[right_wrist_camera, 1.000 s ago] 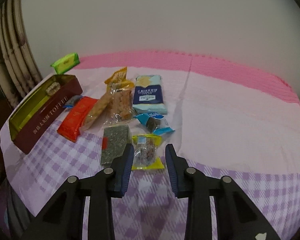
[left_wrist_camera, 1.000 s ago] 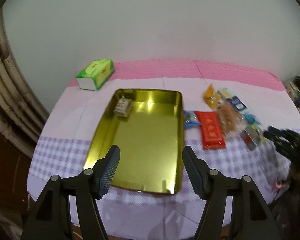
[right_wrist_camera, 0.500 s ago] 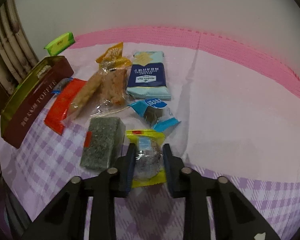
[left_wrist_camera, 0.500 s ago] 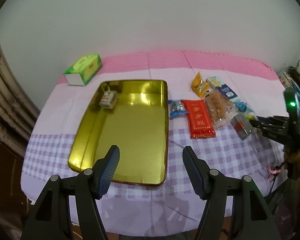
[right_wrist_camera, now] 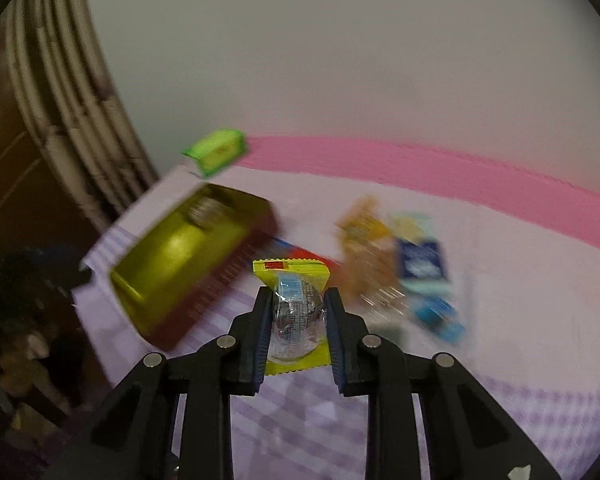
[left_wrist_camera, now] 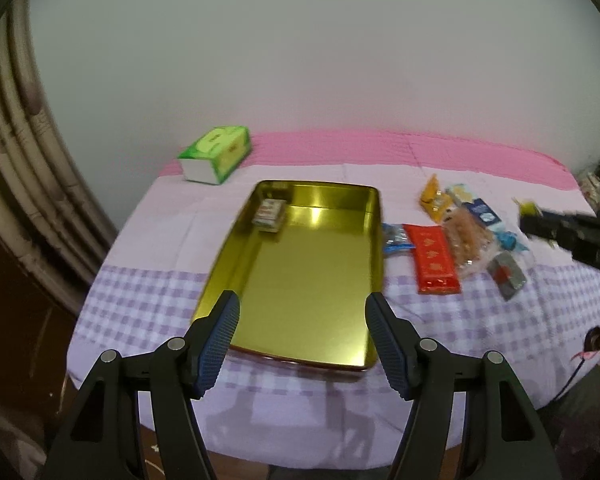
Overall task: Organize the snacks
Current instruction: 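Carry the yellow candy with the right gripper into the gold tray and release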
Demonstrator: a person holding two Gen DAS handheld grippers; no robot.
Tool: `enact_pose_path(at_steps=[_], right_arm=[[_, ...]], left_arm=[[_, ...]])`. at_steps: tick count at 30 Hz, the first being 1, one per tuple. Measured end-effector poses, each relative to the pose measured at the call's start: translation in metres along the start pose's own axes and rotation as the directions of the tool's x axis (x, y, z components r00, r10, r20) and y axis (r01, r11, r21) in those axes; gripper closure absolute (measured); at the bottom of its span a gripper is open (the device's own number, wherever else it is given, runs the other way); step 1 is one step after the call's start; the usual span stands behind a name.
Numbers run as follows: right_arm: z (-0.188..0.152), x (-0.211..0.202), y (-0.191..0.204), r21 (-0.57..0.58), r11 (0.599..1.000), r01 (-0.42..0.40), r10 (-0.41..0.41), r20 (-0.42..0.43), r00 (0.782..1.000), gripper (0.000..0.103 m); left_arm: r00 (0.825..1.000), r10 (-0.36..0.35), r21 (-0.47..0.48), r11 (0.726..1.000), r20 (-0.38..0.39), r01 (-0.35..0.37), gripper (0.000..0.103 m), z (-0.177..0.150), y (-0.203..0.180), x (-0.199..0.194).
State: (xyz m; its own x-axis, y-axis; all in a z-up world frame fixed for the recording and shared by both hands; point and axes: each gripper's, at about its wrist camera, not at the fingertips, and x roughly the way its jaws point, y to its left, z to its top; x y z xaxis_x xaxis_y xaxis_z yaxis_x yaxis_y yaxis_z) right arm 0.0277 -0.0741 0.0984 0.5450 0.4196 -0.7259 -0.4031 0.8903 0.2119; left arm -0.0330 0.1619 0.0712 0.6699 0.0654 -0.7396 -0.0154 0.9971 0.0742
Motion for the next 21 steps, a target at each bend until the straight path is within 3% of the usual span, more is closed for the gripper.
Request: enact_pose_path(at_steps=[3, 8, 11, 17, 21], right_arm=[[0.035, 0.032, 0.038, -0.003, 0.994, -0.105, 0.105, -0.019, 0.994, 0.080], [0.058, 0.082, 0.070, -0.008, 0.989, -0.144, 0.143, -0.078, 0.987, 0.080], [0.068, 0.118, 0.082, 0.015, 0.988, -0.154, 0.154, -0.127, 0.980, 0.080], [0.081, 0.182, 0.097, 0.010, 0.995, -0.095, 0.095, -0.202, 0.975, 0.080], [0.085, 0.210, 0.095, 0.023, 0.998, -0.056, 0.060, -0.245, 0.968, 0.079]], left_arm=[[0.999, 0.023, -0.028, 0.999, -0.024, -0.024, 0.036, -0.002, 0.013, 0.007], [0.994, 0.074, -0.037, 0.996, -0.079, -0.077, 0.016, -0.004, 0.027, 0.020], [0.997, 0.045, -0.051, 0.998, -0.069, -0.049, 0.005, -0.003, 0.033, 0.018], [0.999, 0.031, -0.066, 0.997, -0.021, -0.032, 0.003, 0.000, 0.039, 0.011], [0.998, 0.028, -0.092, 0.995, -0.053, -0.033, 0.003, 0.000, 0.049, 0.021]])
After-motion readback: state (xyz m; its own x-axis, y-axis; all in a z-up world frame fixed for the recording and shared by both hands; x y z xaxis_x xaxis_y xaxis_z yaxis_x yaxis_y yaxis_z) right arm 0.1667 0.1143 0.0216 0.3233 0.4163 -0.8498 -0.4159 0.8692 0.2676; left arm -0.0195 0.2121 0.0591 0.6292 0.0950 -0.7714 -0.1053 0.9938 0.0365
